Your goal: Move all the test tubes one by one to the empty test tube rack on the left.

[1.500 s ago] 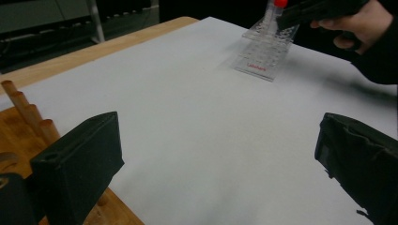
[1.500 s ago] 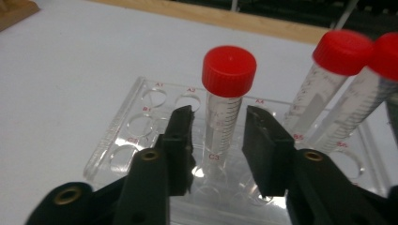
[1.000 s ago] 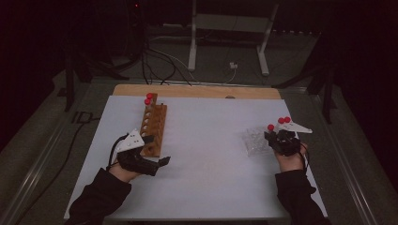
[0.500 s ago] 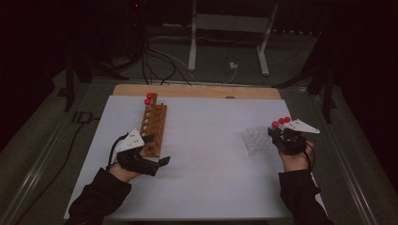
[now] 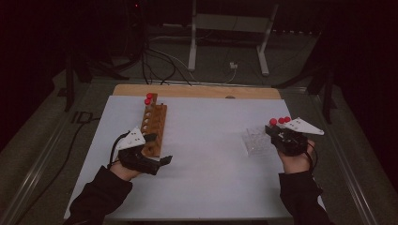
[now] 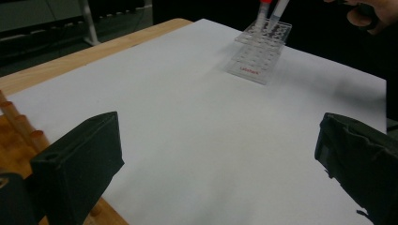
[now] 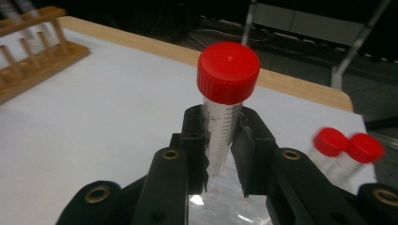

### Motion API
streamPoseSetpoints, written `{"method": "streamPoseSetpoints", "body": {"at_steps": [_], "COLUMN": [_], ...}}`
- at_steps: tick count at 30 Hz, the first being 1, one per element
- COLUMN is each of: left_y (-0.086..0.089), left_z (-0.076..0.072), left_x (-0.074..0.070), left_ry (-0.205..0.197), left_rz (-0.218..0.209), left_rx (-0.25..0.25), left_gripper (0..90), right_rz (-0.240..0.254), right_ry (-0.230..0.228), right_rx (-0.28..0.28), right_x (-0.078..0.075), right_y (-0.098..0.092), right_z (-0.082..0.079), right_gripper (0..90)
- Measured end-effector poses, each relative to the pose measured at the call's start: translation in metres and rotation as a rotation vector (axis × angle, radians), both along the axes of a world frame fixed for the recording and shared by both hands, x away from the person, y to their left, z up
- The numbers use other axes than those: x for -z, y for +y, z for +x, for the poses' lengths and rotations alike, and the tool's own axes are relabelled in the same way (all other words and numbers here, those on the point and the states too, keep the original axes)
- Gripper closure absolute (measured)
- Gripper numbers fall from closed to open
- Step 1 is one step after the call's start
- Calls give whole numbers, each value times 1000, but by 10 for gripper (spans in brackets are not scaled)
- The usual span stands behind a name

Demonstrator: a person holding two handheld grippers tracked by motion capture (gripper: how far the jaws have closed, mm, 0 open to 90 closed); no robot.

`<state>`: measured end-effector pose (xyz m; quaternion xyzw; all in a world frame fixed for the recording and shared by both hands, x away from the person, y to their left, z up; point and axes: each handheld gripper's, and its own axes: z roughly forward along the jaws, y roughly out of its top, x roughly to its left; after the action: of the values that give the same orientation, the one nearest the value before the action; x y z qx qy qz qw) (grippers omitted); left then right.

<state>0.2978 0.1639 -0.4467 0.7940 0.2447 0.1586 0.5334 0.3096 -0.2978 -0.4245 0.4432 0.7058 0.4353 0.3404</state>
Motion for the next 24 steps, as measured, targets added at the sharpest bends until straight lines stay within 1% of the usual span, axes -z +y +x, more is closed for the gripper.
{"method": "streamPoseSetpoints", "body": {"at_steps": [4, 5, 8, 10, 14, 15, 24], "left_y": [-3, -4, -7, -10, -18, -20, -37], "left_z": [0, 0, 1, 2, 2, 2, 5], "left_x": [-3, -4, -5, -6, -9, -9, -11], "left_ry": [0, 0, -1, 5, -2, 3, 9], "left_rz": [-5, -4, 0, -4, 4, 5, 8], "left_rx": [14, 13, 23, 36, 56, 65, 112], "left_gripper": [19, 20, 20, 20, 20, 20, 20], "right_rz": [-2, 7, 1, -4, -4, -8, -24], "right_ry": [8, 12, 20, 24, 40, 43, 75], "right_rx": [-53, -68, -101, -117, -162, -173, -242], "right_x": [-2, -2, -1, 0, 4, 5, 16], "right_y": [13, 15, 24, 30, 41, 44, 66], "right_z": [-4, -5, -7, -8, -10, -10, -13], "right_gripper": [750, 750, 750, 749, 749, 749, 749]}}
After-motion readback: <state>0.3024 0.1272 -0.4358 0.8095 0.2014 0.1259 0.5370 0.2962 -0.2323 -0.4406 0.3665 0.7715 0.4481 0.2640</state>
